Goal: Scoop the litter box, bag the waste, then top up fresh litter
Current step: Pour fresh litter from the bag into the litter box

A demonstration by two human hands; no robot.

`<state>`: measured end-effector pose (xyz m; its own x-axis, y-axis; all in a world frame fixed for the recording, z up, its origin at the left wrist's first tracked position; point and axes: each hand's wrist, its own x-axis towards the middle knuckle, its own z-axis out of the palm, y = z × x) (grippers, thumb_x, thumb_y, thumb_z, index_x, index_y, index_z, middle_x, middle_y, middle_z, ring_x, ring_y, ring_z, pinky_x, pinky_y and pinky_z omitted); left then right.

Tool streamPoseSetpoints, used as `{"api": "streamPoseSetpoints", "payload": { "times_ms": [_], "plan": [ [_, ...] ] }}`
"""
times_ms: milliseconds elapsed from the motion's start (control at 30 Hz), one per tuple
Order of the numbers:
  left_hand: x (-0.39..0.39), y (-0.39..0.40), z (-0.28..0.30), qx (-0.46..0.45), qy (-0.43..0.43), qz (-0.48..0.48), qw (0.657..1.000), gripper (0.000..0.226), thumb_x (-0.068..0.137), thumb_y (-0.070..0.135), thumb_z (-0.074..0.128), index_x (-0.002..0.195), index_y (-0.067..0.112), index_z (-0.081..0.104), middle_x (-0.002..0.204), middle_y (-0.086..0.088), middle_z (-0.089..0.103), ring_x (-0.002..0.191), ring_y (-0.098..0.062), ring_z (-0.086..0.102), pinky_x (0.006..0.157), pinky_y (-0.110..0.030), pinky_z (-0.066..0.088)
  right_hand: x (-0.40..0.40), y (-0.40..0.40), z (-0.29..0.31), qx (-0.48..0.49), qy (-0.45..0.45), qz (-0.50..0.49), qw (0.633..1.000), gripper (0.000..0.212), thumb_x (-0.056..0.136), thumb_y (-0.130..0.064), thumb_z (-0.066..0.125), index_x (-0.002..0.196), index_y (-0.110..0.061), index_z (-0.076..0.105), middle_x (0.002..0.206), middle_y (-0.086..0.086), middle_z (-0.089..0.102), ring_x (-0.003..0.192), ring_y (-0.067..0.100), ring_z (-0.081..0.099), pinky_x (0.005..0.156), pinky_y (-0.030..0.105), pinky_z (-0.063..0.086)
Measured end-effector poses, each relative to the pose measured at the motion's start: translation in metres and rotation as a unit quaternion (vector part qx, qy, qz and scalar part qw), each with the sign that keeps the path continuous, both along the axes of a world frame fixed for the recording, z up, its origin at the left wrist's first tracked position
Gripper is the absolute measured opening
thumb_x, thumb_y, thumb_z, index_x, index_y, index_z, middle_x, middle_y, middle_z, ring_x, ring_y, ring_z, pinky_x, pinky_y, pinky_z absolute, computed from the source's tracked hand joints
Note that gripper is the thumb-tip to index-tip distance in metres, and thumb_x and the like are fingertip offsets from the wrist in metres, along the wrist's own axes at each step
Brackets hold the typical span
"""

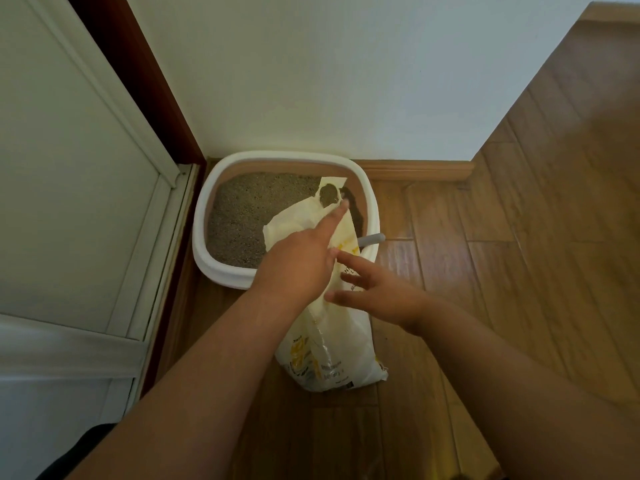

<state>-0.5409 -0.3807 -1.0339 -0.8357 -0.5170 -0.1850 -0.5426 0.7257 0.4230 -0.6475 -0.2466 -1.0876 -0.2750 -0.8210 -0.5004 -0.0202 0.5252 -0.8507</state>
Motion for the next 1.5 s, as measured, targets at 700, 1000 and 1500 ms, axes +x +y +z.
{"api": "streamPoseSetpoints", "payload": {
  "times_ms": [700,1000,1500],
  "plan": [
    [0.012,0.018,0.016,-0.161,0.158,-0.108,0.968,0.01,0.1,0.018,0.066,0.105,0.02,0.074,0.078,-0.002,0.068,0.072,-0.024,0.063,0.062,-0.039,0.051,-0.014,0.058,-0.075,0.127,-0.052,-0.099,0.986,0.101,0.073,-0.058,0.083,0.157,-0.035,0.031,0.164,0.003,0.031,0.149,0.028,0.032,0.113,0.048,0.034],
    [0.031,0.014,0.026,-0.143,0.204,-0.113,0.962,0.015,0.1,0.017,0.065,0.11,0.018,0.078,0.089,-0.003,0.075,0.086,-0.025,0.068,0.073,-0.044,0.057,-0.001,0.044,-0.104,0.135,-0.023,-0.05,0.989,0.094,0.076,-0.025,0.088,0.154,-0.032,0.036,0.148,-0.003,0.044,0.121,0.014,0.041,0.097,0.033,0.041],
    [0.057,-0.012,0.047,-0.105,0.267,-0.019,0.958,0.022,0.102,0.025,0.063,0.115,0.02,0.079,0.105,0.006,0.079,0.098,-0.013,0.071,0.09,-0.033,0.055,-0.002,0.015,-0.107,0.198,0.123,0.082,0.969,0.121,0.054,-0.046,0.097,0.154,-0.036,0.031,0.153,0.003,0.035,0.143,0.031,0.035,0.115,0.053,0.037]
  ]
}}
